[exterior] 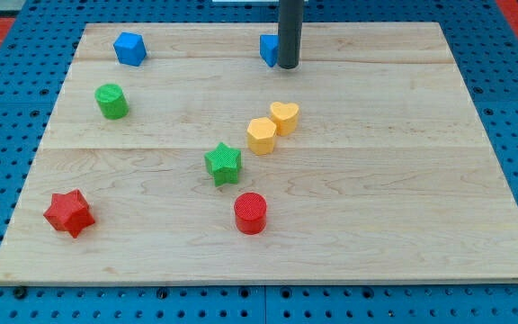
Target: Move the yellow heart to the top right
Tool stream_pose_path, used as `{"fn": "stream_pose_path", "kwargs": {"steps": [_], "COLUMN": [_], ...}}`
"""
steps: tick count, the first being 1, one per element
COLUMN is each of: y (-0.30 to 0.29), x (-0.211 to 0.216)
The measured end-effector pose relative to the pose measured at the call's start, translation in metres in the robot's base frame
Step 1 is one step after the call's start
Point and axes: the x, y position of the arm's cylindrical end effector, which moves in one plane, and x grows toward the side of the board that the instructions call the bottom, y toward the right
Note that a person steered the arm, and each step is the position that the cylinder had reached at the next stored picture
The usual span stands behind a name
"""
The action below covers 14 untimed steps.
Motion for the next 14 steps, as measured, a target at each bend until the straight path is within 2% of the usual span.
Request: {"fn": "stream_pose_path", "kwargs": {"steps": [2,3,5,6,7,8,9,11,13,14], "y": [0.0,-0.002,-0.052,-0.071,-0.077,-0.007,0.033,0.055,0.102,0.117], "x": [0.001,0.026,0.015,0.038,0.1,0.125,0.077,0.021,0.013,0.041]}}
